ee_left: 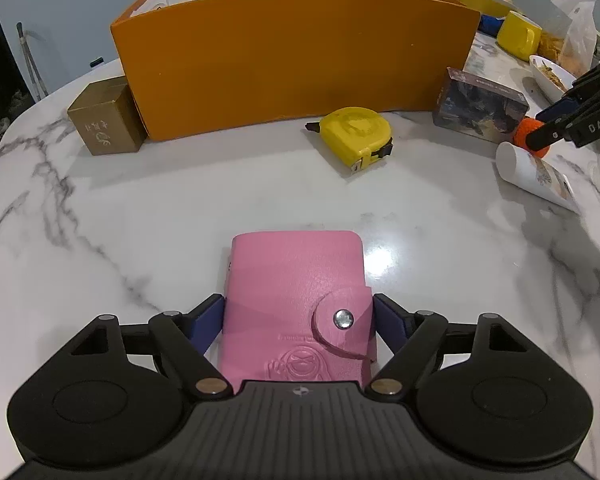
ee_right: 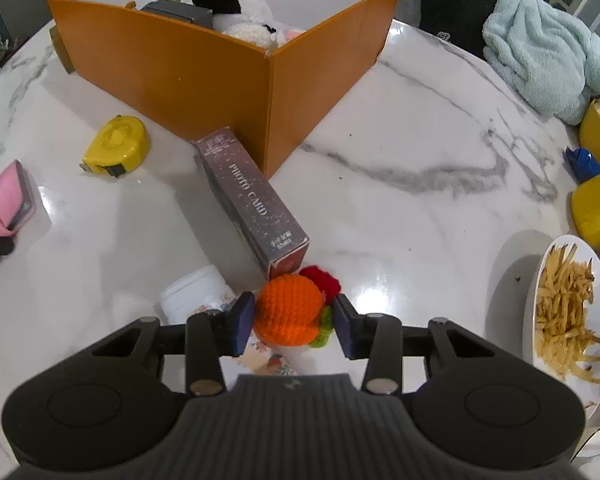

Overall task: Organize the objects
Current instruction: 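Grasp the pink wallet with the left tool while the right tool grasps the orange ball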

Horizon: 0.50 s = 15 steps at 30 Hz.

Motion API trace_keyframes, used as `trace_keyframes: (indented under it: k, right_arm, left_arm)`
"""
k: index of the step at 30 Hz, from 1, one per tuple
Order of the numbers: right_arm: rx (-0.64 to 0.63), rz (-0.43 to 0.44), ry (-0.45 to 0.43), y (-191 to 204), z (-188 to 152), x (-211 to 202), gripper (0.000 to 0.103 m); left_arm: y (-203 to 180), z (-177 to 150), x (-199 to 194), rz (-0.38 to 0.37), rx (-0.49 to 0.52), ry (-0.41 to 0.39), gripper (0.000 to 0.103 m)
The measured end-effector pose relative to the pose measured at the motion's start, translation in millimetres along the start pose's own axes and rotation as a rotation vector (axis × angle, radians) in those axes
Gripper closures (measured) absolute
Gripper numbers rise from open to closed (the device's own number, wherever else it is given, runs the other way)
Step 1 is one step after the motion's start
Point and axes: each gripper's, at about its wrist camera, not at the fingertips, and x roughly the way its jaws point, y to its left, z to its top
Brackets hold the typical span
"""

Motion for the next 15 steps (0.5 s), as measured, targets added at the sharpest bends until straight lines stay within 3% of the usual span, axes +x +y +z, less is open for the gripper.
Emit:
trace_keyframes:
  k: [8, 15]
  right_arm:
    - [0.018, -0.016, -0.074, -4, 5, -39, 0.060]
    - [0.040, 0.011, -0.207, -7, 20, -86, 0.060]
  left_arm:
    - [2, 9, -14, -0.027, -0.030, -0.046, 0.011]
    - [1, 30, -36, -0.060, -0.052, -0.133, 0.011]
